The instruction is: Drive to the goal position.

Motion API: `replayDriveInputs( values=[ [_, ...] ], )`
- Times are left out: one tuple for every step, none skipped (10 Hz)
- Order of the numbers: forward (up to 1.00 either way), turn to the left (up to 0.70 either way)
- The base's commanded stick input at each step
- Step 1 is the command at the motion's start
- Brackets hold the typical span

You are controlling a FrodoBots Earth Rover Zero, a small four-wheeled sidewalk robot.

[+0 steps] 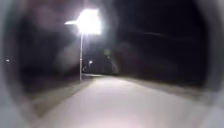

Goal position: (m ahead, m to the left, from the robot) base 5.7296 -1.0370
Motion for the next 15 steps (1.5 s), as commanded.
replayDriveInputs(
  values=[
    [0.70, 0.00],
    [0.70, 0.00],
    [0.70, 0.00],
    [0.70, 0.00],
    [0.70, 0.00],
    [0.70, 0.00],
    [0.70, 0.00],
    [0.70, 0.14],
    [0.70, 0.14],
    [0.70, 0.14],
    [0.70, 0.08],
    [0.70, 0.00],
    [0.70, 0.00],
    [0.70, 0.00],
    [0.70, 0.00]
  ],
)
